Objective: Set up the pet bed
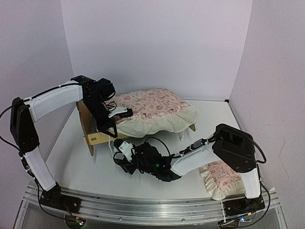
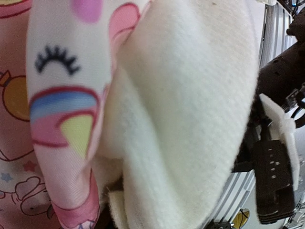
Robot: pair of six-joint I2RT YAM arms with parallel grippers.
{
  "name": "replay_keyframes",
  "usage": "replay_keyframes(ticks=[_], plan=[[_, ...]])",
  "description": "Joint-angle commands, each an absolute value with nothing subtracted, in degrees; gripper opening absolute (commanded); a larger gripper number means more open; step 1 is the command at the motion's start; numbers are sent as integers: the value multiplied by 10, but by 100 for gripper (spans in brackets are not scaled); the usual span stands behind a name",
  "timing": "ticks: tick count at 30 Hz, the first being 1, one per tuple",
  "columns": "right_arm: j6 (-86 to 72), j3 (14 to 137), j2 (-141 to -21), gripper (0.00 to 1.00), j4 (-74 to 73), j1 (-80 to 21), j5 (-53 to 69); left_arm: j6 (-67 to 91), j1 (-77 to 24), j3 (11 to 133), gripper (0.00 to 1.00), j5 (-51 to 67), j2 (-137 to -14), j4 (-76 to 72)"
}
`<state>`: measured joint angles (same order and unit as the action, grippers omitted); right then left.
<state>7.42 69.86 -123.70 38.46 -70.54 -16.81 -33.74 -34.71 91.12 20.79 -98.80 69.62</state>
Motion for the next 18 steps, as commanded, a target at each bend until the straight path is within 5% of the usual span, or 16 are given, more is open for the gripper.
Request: replay_keyframes(ticks=[1,8,18], plan=[[50,753,-1267,63,472,-695,-242,-319,-348,970,0,249,-971,691],[24,789,-1319,56,472,-683,-232,-318,-348,972,0,255,-974,687],[-3,794,-1338,2,469,-678,-193,-309,-347,957,0,235,-974,660]])
